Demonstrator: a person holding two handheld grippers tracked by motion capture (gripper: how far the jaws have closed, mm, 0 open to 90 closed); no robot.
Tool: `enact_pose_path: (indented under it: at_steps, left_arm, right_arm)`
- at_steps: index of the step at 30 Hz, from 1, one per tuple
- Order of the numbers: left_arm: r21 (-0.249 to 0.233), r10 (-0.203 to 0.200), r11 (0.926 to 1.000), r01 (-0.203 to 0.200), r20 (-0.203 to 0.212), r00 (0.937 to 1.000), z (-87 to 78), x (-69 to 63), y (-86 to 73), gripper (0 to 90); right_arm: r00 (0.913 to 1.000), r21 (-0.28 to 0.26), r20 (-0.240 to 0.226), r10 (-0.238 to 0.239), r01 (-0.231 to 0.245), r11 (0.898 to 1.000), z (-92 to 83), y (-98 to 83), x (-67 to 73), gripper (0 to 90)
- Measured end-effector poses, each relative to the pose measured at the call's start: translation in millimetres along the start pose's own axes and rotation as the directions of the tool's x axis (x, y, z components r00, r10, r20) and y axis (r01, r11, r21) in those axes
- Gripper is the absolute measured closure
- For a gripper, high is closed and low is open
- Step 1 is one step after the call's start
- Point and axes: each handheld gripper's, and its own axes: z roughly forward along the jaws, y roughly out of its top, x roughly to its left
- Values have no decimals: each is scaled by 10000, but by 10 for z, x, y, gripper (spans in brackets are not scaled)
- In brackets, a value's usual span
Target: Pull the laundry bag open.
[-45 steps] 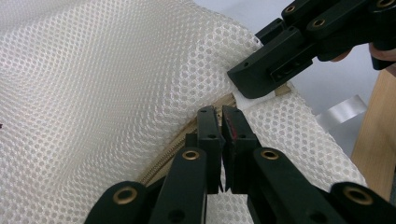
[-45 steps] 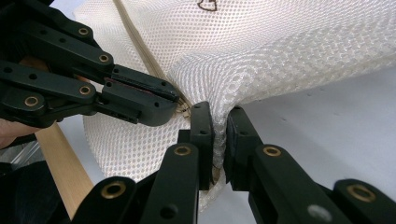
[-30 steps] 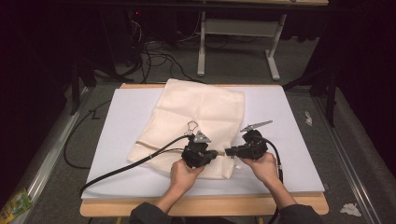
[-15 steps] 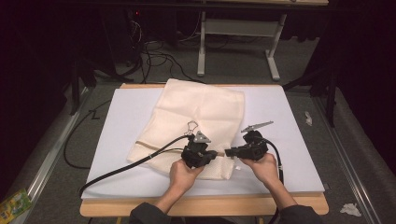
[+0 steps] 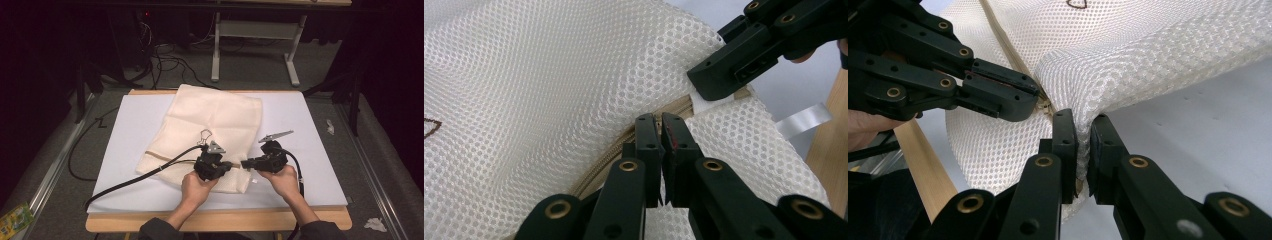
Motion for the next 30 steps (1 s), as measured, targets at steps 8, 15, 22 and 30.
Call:
enact_pose_path:
  at_steps: [8, 15, 22, 30]
  left_arm:
    - [81, 87, 9999, -87, -53, 9999, -16, 11, -1, 872]
    - [86, 341, 9994, -341, -69, 9994, -35, -1, -26, 872]
    - [-264, -155, 9996, 143, -474, 9988, -118, 131, -93, 873]
    - [-322, -107, 9994, 85, -676, 9977, -217, 190, -105, 873]
  right_arm:
    - [10000, 28, 0, -43, 43, 10000, 4, 3, 23, 853]
    - [9999, 7, -105, 9, -9, 10000, 16, -15, 10, 853]
    - [9999, -47, 164, -45, 46, 10000, -12, -13, 16, 856]
    - [9997, -152, 209, 82, -79, 9999, -59, -34, -28, 856]
